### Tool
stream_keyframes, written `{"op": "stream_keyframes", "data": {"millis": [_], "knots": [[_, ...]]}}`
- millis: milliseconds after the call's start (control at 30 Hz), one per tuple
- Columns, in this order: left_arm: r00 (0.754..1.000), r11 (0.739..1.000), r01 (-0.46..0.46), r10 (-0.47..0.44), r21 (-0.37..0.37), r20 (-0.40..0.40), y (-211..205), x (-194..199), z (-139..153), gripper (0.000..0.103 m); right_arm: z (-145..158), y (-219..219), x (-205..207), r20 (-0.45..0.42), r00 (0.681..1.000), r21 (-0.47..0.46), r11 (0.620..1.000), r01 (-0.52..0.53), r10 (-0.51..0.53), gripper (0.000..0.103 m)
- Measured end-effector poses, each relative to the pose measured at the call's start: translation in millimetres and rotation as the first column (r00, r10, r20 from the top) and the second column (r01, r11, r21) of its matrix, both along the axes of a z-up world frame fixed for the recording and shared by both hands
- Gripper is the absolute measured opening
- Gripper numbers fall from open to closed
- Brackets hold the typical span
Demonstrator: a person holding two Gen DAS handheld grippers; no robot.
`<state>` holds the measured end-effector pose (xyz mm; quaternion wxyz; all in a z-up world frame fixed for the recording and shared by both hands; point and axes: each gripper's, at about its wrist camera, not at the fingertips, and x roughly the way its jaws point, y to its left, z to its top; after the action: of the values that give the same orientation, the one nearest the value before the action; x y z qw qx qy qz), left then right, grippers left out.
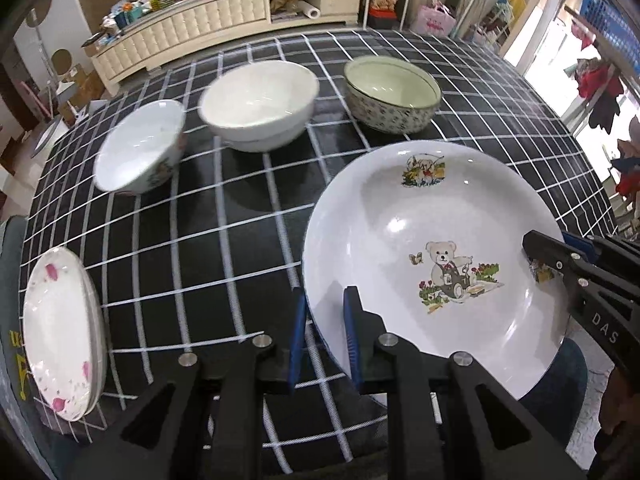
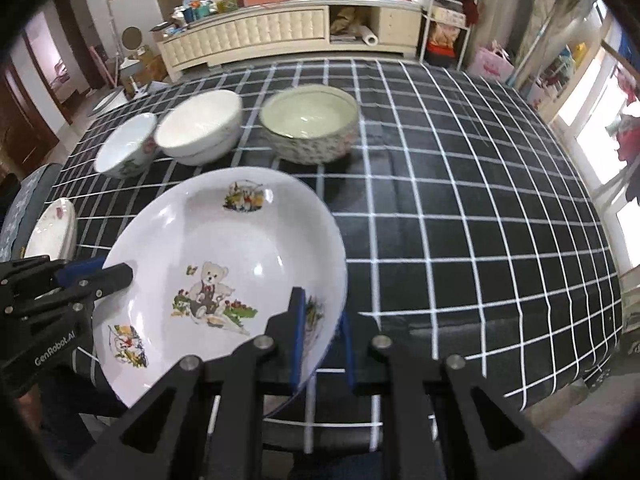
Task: Organize plates and bowls
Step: 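Carry the bear-print plate with the right gripper over the plate stack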
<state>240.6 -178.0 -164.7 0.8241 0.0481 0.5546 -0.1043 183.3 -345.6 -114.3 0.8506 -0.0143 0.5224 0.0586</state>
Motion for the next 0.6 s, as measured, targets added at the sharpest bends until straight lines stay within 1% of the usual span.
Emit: {"op": "stream_keyframes", "data": {"millis": [100,267,500,600], "knots": [[1.0,1.0,-0.023,0.023,-0.005,0.02,21.9,-7.5,10.7,0.017,4.8,16.9,-0.2,0.004,1.0,0.033,0.999,-0.025,0.025,0.02],[0.997,0.998,-0.065,0.065,0.004,0.036,59.2,-17.7,22.2,0.017,9.9,52.2,0.5,0.017,0.998,0.054,0.997,-0.053,0.053,0.02],[0.988,0.989,-0.146,0.145,0.025,0.063,120.1,-32.3,33.5,0.017,15.1,110.3,-1.8,0.029,0.99,0.09,0.986,-0.138,0.136,0.02],[0.981,0.983,-0.182,0.179,0.03,0.069,147.9,-41.1,37.4,0.016,14.7,136.8,-3.3,0.028,0.984,0.086,0.98,-0.177,0.175,0.02]]}}
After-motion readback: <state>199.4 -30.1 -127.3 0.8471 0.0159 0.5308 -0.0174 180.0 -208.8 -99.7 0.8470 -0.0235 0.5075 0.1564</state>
